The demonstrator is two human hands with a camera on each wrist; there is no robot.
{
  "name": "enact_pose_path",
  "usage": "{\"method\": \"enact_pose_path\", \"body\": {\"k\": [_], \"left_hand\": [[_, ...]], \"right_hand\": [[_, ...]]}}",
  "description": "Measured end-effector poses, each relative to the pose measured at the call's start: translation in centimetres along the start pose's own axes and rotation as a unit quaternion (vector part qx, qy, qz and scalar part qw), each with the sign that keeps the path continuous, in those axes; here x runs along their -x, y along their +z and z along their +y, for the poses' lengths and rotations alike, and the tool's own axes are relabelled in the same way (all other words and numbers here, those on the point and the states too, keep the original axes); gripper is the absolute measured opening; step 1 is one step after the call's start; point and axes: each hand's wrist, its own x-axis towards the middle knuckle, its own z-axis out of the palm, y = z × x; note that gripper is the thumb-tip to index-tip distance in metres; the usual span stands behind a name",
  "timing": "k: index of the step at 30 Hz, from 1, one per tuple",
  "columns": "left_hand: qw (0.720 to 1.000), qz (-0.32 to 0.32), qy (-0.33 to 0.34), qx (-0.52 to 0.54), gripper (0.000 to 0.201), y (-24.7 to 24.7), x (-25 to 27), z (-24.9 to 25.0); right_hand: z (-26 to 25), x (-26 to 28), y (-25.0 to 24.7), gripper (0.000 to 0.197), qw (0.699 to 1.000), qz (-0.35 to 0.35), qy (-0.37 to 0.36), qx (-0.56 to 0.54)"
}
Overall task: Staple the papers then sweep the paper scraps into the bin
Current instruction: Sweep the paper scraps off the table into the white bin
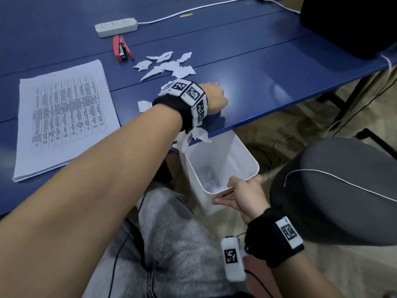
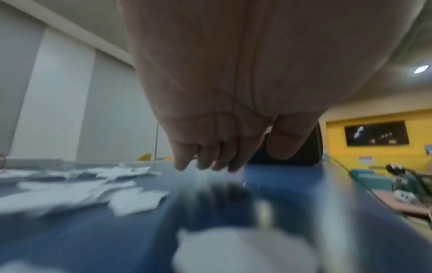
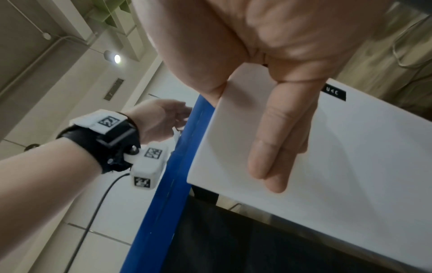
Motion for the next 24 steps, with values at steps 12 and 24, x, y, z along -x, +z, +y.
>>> {"method": "enact_pose_path", "body": {"k": [12, 24], "left_hand": [[0.999, 0.005, 0.017, 0.037, 0.067, 4.3, 5.3, -0.8], [0.992, -0.036, -0.084, 0.088, 0.062, 5.6, 7.4, -2.0]], "right_hand": [[0.5, -0.7, -0.7, 0.061, 1.000, -0.012, 0.006, 0.000], [0.4, 0.4, -0.3, 0.055, 1.000, -0.021, 0.006, 0.009]]}}
